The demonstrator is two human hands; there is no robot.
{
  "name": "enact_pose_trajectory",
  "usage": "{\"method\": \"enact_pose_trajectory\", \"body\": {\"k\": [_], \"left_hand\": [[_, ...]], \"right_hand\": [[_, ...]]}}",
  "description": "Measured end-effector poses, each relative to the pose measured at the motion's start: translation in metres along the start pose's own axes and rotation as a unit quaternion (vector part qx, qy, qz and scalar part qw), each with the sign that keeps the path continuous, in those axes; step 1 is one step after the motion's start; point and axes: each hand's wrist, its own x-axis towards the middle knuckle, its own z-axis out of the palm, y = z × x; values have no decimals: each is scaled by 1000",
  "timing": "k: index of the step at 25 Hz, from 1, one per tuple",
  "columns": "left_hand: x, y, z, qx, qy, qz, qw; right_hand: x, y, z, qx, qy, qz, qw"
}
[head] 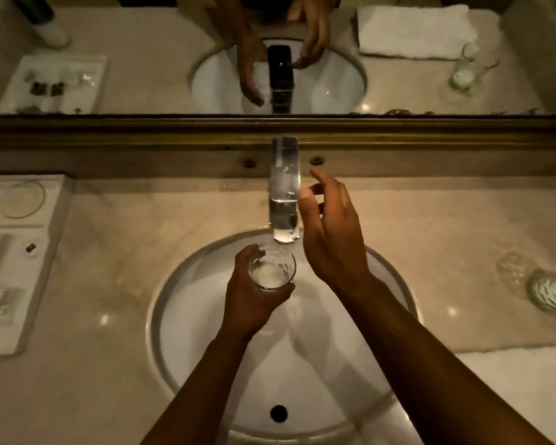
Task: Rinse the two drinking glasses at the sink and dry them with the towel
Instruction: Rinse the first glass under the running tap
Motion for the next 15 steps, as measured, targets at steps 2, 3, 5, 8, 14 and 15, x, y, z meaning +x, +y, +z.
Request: {"method": "enact_pose_trajectory", "body": {"k": [2, 3, 5, 8, 14, 15], "left_hand": [[14, -1, -8, 4, -12, 7, 1000], [20, -2, -10, 4, -19, 11, 1000], [30, -2, -12, 3, -38, 11, 999], [39, -1, -13, -7, -52, 11, 999], [43, 8, -14, -8, -45, 13, 999], [43, 8, -13, -8, -46, 10, 999]], "right_hand": [[12, -11, 10, -46, -24, 7, 999], [18, -15, 15, -75, -39, 11, 996], [30, -20, 20, -122, -53, 21, 991], [44, -28, 25, -191, -78, 24, 978], [55, -36, 28, -246, -99, 20, 964], [57, -36, 28, -246, -101, 29, 963]]}}
